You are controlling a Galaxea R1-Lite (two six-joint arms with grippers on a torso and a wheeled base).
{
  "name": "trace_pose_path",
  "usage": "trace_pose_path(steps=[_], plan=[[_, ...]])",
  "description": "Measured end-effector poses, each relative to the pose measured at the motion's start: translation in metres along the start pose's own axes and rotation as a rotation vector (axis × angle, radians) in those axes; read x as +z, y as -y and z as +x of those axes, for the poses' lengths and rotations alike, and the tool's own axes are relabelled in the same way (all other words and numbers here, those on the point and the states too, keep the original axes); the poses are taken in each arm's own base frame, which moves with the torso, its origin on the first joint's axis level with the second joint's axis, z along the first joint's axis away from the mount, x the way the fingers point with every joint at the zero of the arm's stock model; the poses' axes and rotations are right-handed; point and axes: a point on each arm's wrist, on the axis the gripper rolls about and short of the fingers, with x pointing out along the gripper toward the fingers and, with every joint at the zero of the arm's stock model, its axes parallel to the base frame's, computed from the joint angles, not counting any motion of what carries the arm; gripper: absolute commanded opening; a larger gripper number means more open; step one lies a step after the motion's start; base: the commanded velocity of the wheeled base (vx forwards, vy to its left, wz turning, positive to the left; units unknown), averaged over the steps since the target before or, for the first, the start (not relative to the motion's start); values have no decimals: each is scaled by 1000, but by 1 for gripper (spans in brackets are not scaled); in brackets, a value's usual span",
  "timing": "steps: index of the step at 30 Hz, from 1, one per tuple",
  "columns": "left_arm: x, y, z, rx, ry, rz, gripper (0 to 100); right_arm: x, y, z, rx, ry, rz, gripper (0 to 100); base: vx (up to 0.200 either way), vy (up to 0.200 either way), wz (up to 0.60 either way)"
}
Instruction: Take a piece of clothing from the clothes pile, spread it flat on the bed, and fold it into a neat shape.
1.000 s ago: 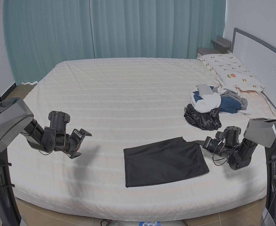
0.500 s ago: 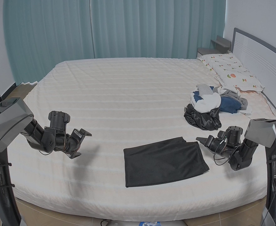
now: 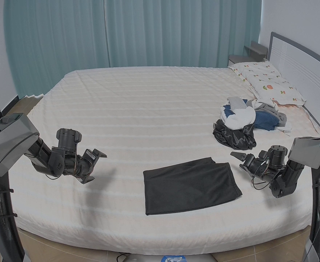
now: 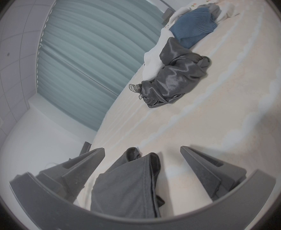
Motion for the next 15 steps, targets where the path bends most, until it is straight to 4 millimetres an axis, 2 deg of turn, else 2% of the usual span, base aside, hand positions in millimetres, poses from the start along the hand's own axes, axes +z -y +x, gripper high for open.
trace_pose_path(steps=[10,15], plan=[[-3,0,0,3,-9,47,100,5,-4,-3,9,18,15,100,0,0,0],[-4,3,0,-5,-12,46,100,6,-4,-3,11,20,14,100,0,-200,0]])
